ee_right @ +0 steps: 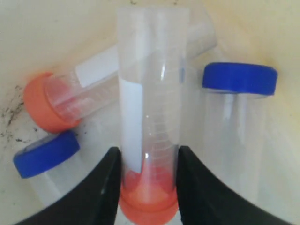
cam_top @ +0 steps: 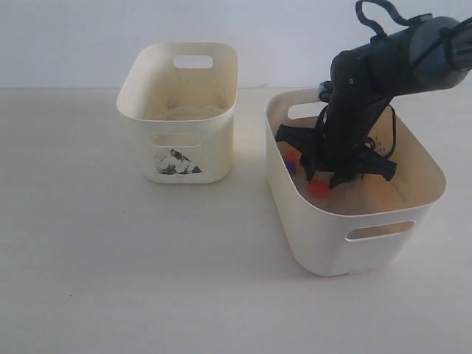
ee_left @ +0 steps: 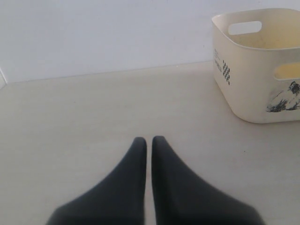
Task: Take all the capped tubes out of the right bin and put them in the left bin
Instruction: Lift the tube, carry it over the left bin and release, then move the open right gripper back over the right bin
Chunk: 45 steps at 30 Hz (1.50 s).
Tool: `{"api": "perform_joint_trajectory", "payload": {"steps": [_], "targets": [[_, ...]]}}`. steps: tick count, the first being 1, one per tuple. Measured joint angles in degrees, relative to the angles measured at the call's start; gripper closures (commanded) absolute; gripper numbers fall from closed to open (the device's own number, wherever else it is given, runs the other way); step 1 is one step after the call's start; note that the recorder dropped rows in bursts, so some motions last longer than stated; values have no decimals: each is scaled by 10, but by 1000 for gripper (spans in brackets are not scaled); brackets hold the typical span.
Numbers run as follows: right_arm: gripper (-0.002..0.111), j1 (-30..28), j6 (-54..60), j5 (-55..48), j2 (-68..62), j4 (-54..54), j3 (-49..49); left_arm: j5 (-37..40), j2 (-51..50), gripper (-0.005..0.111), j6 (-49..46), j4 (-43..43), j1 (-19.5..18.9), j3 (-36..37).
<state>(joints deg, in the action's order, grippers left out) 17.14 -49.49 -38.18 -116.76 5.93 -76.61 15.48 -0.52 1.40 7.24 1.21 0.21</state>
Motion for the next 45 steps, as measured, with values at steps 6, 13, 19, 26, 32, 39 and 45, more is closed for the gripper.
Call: {"api": "perform_joint_trajectory", "payload": {"steps": [6,13,19,26,32,39,45], "targets": [[108,0,26,-6,57,36,0,0,0,102,0,0,0,0],[108,1,119,15,162,43,0,0,0,102,0,0,0,0],[108,56,214,223,207,-84,0,0,0,102,0,0,0,0],[95,120,250,291,104,-135,-91,0,0,102,0,0,0,0],[57,120,251,234,16,-157,-203,0,0,102,0,0,0,0],[47,120,256,169,-18,-166,-256,0,0,102,0,0,0,0],[68,116,299,-24,33,-106,-261,0,0,102,0,0,0,0]]}}
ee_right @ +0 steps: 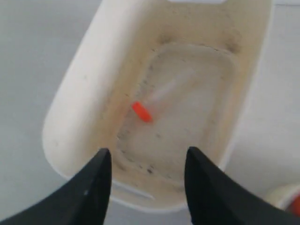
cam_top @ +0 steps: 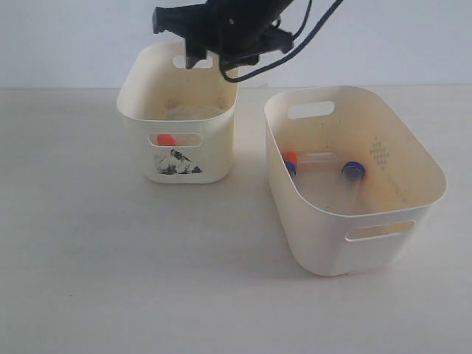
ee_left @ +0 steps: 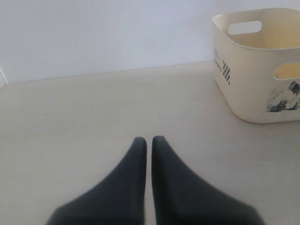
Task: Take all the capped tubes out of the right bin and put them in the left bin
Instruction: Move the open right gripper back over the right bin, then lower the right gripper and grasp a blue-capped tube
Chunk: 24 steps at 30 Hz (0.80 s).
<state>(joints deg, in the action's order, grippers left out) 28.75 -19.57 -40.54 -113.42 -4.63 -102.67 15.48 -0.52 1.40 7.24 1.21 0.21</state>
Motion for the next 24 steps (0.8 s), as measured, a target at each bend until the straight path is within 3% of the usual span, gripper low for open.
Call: {"api": "perform_joint_trajectory", "payload": {"steps": [3,8,19,21,22,24], "targets": [[68,-15,17,-146,67,102,-4,0,0,102,0,0,0,0],[68,-75,-9,-282,85,123,31,0,0,102,0,0,0,0],[67,-80,-180,-279,85,131,217,0,0,102,0,0,0,0],[50,-80,-204,-264,84,131,233,0,0,102,0,0,0,0],[37,-80,-210,-259,84,131,236,0,0,102,0,0,0,0],[35,-80,-220,-232,82,131,240,0,0,102,0,0,0,0]]}}
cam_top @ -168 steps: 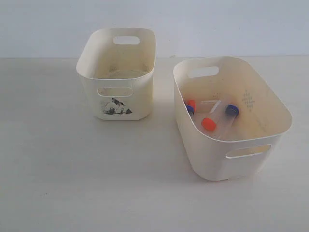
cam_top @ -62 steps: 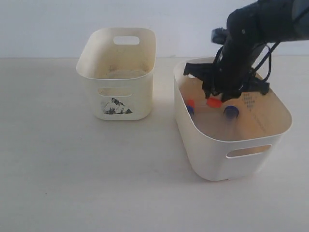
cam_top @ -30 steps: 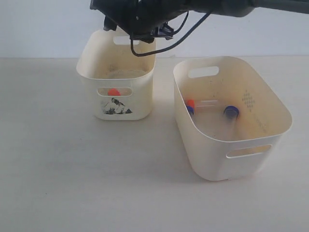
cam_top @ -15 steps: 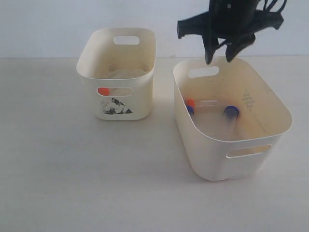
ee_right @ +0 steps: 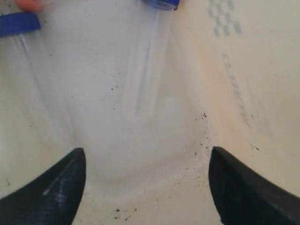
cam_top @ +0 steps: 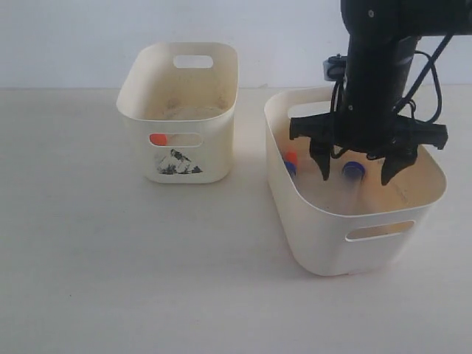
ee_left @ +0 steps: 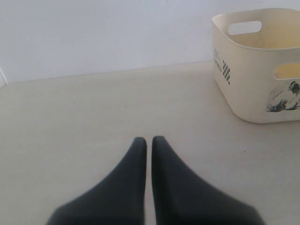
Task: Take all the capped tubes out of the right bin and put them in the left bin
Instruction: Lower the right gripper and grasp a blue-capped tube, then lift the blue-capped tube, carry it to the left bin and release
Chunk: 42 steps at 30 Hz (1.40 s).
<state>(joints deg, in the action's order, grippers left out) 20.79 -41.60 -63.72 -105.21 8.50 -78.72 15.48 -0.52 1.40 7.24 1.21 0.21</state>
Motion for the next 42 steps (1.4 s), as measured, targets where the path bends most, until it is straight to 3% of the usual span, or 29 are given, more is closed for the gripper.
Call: {"api": "perform_joint_trajectory", "payload": {"steps": [18,30,33,38,42], "targets": [[37,0,-84,63,-85,51,0,0,0,102,0,0,0,0],[38,0,-82,65,-143,53,0,0,0,102,0,0,0,0],[55,0,-78,67,-147,51,-1,0,0,102,0,0,0,0],[109,0,-74,82,-153,44,-5,0,0,102,0,0,0,0],[108,0,-73,81,-152,51,-6,0,0,102,0,0,0,0]]}}
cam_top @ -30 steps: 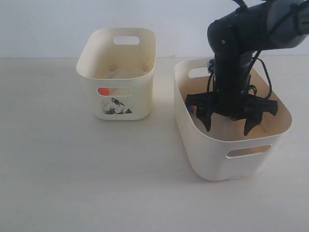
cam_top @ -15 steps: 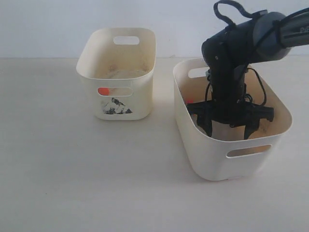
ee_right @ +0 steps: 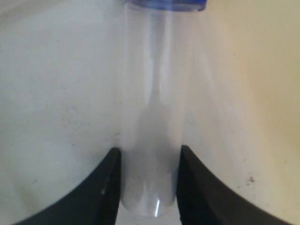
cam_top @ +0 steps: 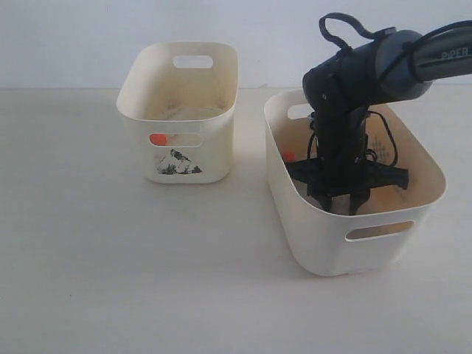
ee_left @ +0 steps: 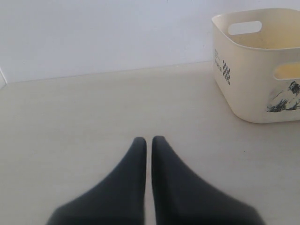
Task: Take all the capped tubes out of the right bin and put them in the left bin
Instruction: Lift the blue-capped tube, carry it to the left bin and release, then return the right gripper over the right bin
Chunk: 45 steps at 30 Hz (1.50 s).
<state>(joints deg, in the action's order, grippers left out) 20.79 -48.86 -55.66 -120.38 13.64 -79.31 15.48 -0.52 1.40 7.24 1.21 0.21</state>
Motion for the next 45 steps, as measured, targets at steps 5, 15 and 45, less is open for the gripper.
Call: {"api": "perform_joint_trajectory", "payload": {"steps": [5,15,45], "targets": [[108,0,2,-4,36,35,-7,0,0,102,0,0,0,0],[108,-1,119,124,199,-5,-46,0,0,102,0,0,0,0],[68,49,474,200,-34,-459,-289,0,0,102,0,0,0,0]]}}
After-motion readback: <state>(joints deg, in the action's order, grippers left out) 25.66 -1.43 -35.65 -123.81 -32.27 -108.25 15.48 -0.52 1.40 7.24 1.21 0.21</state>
